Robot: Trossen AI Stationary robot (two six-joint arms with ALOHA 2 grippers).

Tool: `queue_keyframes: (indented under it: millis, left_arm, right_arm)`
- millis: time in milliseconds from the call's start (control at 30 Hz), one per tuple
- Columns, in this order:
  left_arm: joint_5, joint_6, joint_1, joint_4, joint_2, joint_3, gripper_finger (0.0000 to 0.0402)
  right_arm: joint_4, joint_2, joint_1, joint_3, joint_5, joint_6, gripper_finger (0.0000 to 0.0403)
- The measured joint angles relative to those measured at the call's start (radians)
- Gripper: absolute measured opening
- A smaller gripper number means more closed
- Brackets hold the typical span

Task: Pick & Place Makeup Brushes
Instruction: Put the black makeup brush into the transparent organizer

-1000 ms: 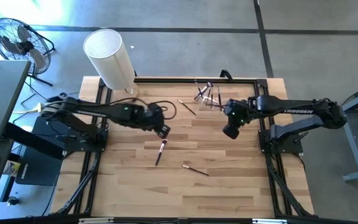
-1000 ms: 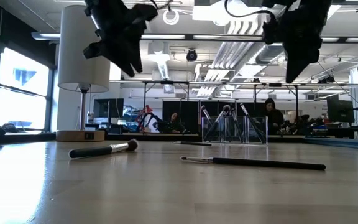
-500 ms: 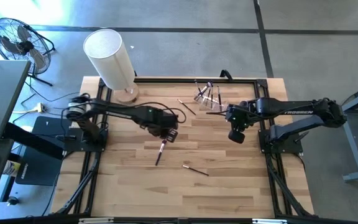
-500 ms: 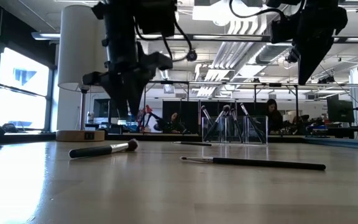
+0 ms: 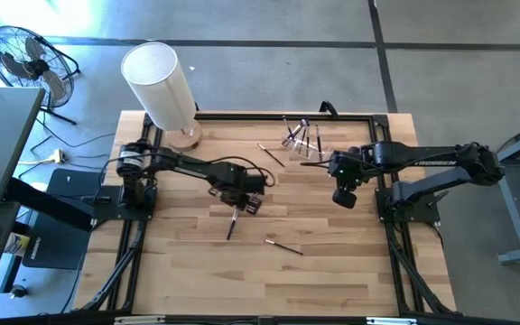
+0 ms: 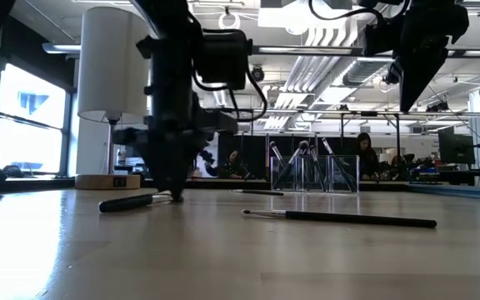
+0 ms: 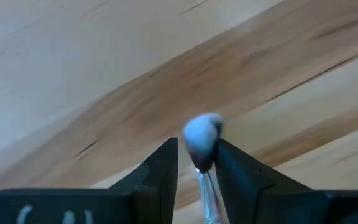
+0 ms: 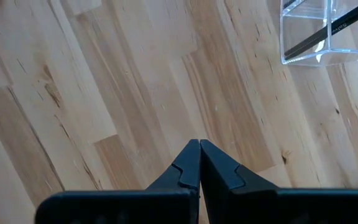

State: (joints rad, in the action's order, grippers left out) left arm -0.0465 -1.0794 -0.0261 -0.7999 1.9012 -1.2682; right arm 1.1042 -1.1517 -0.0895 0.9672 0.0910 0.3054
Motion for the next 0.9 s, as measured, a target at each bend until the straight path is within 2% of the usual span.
queue_keyframes:
  millis: [267, 333, 433, 500, 600, 667, 800, 900]
  left_arm:
    - [-0.005, -0.01, 0.0, 0.061, 0.041, -0.004, 0.0097]
    - [-0.017, -0.028, -0.001, 0.06, 0.042, -0.004, 0.0084]
    - [-0.016, -0.026, -0.001, 0.056, 0.043, -0.003, 0.0037]
    - [-0.016, 0.022, -0.001, 0.063, 0.044, -0.003, 0.0012]
    - [-0.018, 0.14, 0.0, 0.079, 0.022, -0.002, 0.0016]
    - [-0.018, 0.155, 0.0, 0.108, 0.008, -0.003, 0.001]
    - [0.051, 0.164, 0.0, 0.103, -0.041, -0.036, 0.0007]
    - [0.14, 0.218, -0.012, 0.132, -0.079, -0.121, 0.0004]
  right_arm:
    - [-0.011, 0.01, 0.001, -0.001, 0.005, 0.0, 0.0]
    - [-0.017, 0.013, 0.001, -0.001, 0.006, 0.0, 0.0]
    - [-0.019, 0.013, 0.001, -0.001, 0.006, 0.0, 0.0]
    - [-0.02, 0.013, 0.001, -0.001, 0.006, 0.0, 0.0]
    - [-0.032, 0.013, 0.001, -0.001, 0.006, 0.0, 0.0]
    - [-0.042, 0.013, 0.001, -0.001, 0.006, 0.001, 0.0]
    - [-0.054, 0.013, 0.001, -0.001, 0.001, 0.014, 0.0]
    - [-0.052, 0.013, 0.001, -0.001, -0.003, 0.052, 0.0]
